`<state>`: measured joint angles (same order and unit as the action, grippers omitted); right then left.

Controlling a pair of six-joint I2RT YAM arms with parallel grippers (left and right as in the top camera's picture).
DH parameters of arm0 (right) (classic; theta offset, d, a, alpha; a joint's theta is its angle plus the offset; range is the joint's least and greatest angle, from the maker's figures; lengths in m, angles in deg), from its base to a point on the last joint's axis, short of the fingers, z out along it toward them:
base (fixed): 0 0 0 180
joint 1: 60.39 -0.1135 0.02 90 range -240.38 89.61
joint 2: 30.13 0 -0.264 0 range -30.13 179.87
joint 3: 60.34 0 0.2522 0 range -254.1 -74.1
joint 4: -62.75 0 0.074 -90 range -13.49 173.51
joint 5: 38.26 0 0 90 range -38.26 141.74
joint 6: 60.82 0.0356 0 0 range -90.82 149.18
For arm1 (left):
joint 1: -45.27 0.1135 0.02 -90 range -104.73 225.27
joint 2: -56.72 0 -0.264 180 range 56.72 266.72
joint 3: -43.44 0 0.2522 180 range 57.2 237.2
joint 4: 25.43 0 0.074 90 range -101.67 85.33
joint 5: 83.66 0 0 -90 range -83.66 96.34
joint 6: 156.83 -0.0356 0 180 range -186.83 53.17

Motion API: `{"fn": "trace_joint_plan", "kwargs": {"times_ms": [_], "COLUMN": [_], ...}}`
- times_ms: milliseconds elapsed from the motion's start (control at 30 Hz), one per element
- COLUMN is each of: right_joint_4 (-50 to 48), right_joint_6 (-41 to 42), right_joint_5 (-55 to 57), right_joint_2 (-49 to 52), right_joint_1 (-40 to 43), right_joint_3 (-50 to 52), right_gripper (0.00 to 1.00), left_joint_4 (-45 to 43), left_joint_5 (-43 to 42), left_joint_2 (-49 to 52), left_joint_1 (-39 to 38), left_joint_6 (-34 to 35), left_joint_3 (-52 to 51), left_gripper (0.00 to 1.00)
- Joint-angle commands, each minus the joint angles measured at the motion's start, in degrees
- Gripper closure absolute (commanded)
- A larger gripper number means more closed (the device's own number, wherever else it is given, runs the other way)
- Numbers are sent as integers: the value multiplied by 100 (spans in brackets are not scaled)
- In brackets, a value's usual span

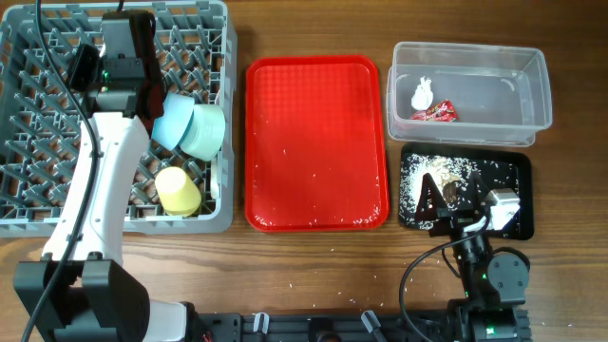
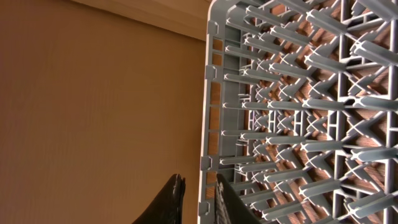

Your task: Sort waste into correct bins and load items into the dishwasher rack

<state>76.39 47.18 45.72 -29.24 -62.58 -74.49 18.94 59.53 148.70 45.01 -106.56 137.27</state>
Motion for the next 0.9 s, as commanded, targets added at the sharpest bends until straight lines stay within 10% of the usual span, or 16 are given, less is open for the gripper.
{"fn": "trace_joint_plan", "kwargs": {"times_ms": [0,300,533,567,633,867], "right_joint_4": [-42,-42,-42,-42,-42,-42], "right_joint_6": [52,55,52,52,57,55], "right_joint_5": [-68,-68,-68,-68,-68,-68], "right_joint_2": [-61,-61,-61,-61,-61,-61], "right_joint_1": [20,20,20,20,20,20], "right_joint_3": [9,9,9,9,9,9], "right_gripper": [0,0,0,0,0,0], "left_joint_4": [11,382,2459,2640,2850,2929], "left_joint_5": [-46,-354,-4242,-4503,-5174,-6067], "left_joint_2": [-122,-1095,-2457,-2551,-2693,-2693], "left_joint_1": [-52,-868,-1412,-1539,-1891,-3115], "left_joint_6": [166,2459,4011,4146,4498,4516], "left_joint_3": [39,39,39,39,39,39], "left_gripper": [81,64,64,60,0,0]}}
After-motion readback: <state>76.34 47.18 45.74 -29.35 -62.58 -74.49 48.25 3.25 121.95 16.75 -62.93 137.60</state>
